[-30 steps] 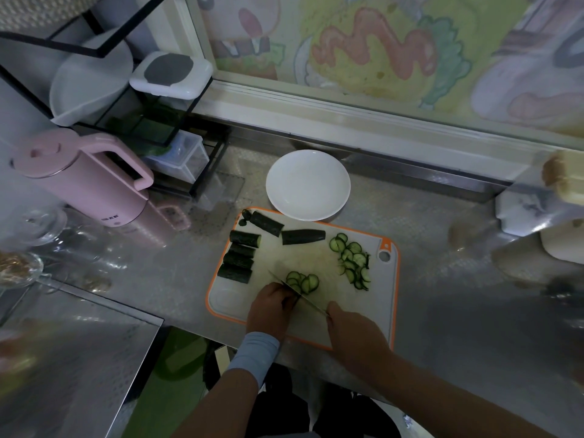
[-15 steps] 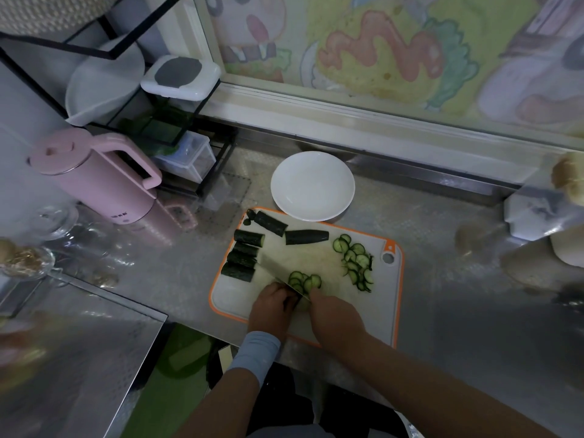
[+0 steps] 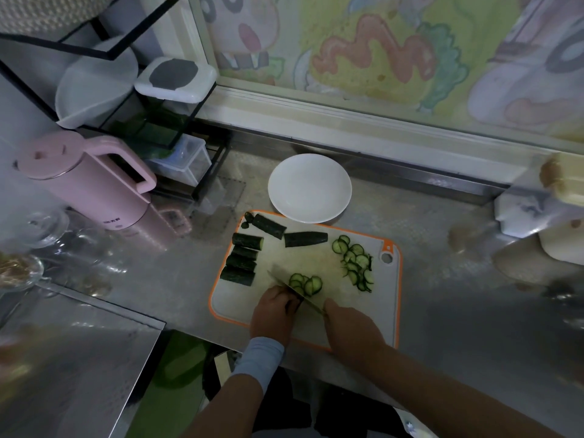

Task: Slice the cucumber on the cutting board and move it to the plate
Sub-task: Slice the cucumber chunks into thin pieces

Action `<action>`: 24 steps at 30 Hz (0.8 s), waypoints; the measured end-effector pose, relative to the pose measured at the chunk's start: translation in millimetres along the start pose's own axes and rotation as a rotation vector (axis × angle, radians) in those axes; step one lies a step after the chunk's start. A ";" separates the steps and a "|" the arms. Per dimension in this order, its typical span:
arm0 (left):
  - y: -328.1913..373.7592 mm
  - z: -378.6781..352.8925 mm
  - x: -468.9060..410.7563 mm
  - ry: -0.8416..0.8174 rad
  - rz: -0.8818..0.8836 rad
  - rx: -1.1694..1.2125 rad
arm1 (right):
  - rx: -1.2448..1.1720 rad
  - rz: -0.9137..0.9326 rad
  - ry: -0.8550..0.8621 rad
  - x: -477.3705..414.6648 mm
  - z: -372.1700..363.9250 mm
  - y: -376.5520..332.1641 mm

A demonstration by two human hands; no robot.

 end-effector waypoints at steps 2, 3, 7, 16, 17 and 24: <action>-0.8 -0.4 -0.6 0.000 -0.009 0.016 | 0.047 0.057 0.059 -4.4 -9.1 -3.0; -1.3 -1.2 -0.3 0.009 -0.016 0.023 | 0.061 0.076 0.087 -7.2 -14.3 -5.0; -0.8 -3.1 3.2 0.080 -0.045 0.054 | 0.013 0.112 0.154 -21.0 -20.8 -12.8; 3.2 -2.1 4.2 0.047 0.089 -0.012 | -0.028 0.033 0.031 -1.7 3.0 -6.3; 3.8 -1.8 4.3 0.050 0.085 -0.013 | -0.033 0.043 0.039 2.4 3.3 -3.3; -0.4 -5.4 5.0 0.054 0.081 -0.034 | 0.051 0.054 0.008 5.3 4.8 1.2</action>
Point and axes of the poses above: each hand's wrist, its own x-axis away from the middle knuckle, its own z-axis out of the back of the hand, y = z × x, the point moved 1 cm from there along -x, towards the middle knuckle, and after that the axes turned 15 degrees about y, right-handed, at the moved point
